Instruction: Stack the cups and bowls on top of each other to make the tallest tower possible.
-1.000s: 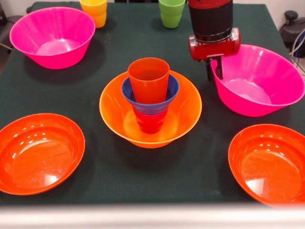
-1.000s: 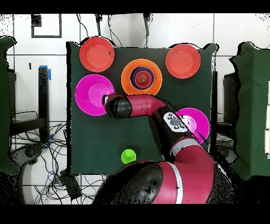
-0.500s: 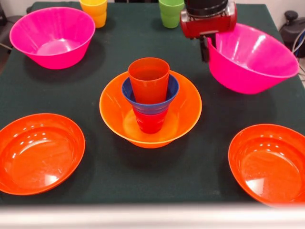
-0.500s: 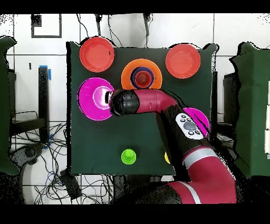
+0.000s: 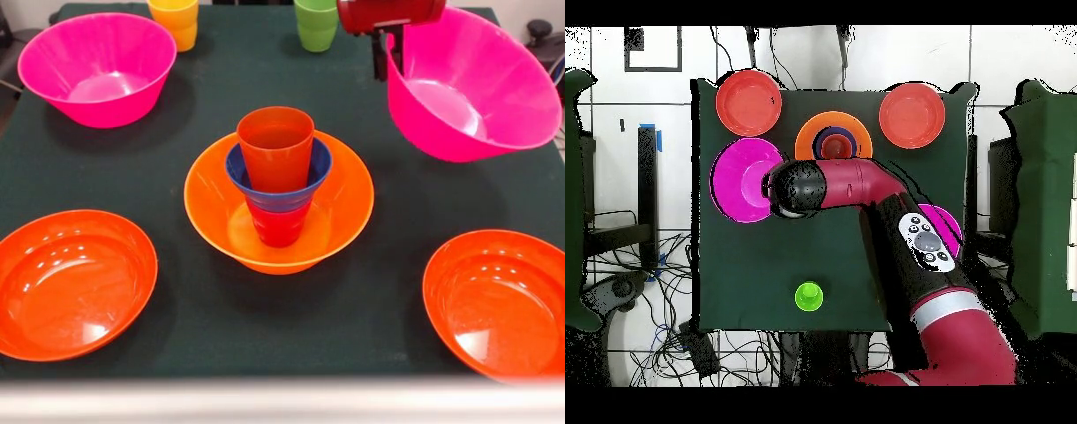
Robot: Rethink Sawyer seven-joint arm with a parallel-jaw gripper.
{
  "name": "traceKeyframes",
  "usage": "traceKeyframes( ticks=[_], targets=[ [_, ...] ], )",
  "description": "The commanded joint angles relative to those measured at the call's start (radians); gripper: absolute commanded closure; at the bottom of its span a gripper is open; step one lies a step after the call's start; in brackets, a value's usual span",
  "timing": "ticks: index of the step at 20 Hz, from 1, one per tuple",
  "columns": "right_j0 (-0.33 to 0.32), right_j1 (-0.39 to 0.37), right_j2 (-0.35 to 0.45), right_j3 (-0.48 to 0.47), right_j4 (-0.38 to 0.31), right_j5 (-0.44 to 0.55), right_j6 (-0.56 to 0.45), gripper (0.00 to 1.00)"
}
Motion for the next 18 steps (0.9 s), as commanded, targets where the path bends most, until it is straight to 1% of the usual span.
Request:
traceKeyframes(
  ticks=[1,2,4,6,8,13,14,17,18],
  targets=[
    [0.031,0.005,0.081,-0.061,0.018,0.089,-0.071,1.0],
    [0.028,0.006,0.086,-0.058,0.021,0.091,-0.074,1.0],
    [0.002,-0.009,0.122,-0.035,0.052,0.101,-0.087,1.0],
    [-0.032,-0.043,0.166,-0.012,0.092,0.134,-0.102,1.0],
    [-0.053,-0.057,0.193,-0.02,0.121,0.174,-0.113,1.0],
    [-0.116,-0.066,0.272,0.007,0.171,0.191,-0.145,1.0],
    [-0.115,-0.055,0.276,-0.015,0.173,0.207,-0.15,1.0],
    [-0.123,-0.045,0.293,-0.035,0.179,0.228,-0.149,1.0],
    [-0.118,-0.036,0.29,-0.059,0.177,0.248,-0.149,1.0]
  ],
)
